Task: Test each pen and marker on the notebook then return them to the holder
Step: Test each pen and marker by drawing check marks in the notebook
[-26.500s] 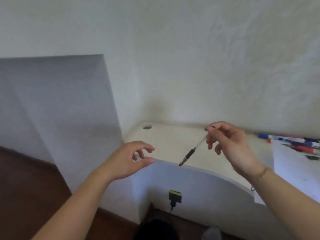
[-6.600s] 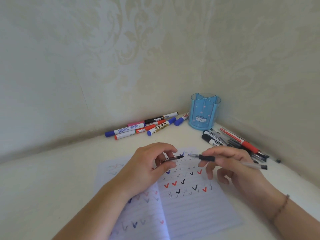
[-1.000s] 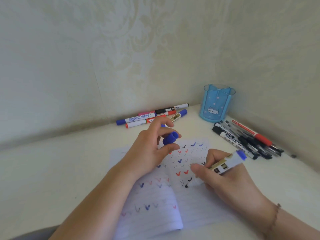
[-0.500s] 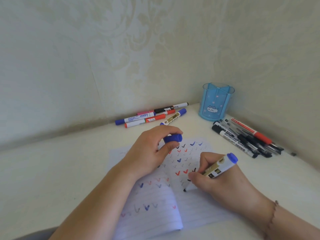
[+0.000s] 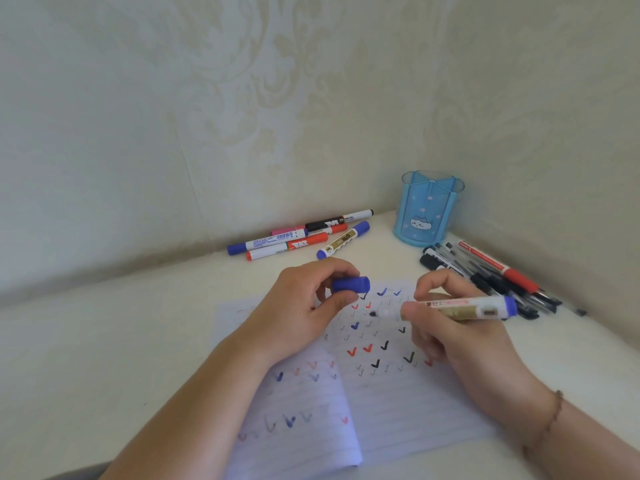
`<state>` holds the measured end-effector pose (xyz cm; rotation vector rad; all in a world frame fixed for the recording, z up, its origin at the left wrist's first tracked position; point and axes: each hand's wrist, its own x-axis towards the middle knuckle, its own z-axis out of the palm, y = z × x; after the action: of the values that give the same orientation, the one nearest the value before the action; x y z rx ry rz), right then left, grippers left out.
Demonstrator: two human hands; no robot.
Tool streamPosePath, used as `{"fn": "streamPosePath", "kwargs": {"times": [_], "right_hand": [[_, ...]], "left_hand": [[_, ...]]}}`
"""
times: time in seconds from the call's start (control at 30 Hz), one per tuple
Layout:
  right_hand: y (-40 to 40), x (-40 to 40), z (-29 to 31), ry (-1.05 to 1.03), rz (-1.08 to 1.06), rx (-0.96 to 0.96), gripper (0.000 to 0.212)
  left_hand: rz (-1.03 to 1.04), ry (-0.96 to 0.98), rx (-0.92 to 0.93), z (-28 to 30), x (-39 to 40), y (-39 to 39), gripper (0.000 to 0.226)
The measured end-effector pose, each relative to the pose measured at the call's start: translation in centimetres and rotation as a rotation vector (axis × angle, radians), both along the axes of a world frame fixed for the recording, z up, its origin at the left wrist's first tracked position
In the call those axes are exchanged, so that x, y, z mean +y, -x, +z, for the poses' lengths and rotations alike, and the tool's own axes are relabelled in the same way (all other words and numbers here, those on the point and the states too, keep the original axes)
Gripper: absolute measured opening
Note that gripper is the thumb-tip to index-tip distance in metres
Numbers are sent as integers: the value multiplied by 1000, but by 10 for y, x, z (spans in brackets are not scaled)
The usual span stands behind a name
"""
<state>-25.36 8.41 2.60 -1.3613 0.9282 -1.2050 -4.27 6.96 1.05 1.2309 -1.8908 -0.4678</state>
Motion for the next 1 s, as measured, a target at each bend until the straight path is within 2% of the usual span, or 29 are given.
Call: {"fn": "streamPosePath", "kwargs": {"times": [0.07,0.17,0.23,0.33,0.5,0.67,0.77,0.87,1.0], "right_hand": [[4,0,3,36,20,1,5],[10,-5,2,51,33,-60,21],[11,-8,2,55,1,-60,24],[12,-11,1,51,-35,-51,24],[10,-11,2,52,44,9,18],[12,-14,5,35,5,-26,14],[15,-16,4,35,-43,-45,23],[15,-14,6,36,10,-17,14],[14,-13,5,44,78,39,25]], "left_hand": [[-11,0,-20,1,1,1,25],[-14,31,-25,2,1,2,23],[-16,46,-25,2,1,2,23],[-35,68,10,-1,0,2,18],[-80,66,40,-3,0,5,18],[-93,114,31,-1,1,6,20],[-110,120,41,-1,0,7,18],[-120,112,75,-2,0,7,20],[-147,40,164,-1,2,9,19]]}}
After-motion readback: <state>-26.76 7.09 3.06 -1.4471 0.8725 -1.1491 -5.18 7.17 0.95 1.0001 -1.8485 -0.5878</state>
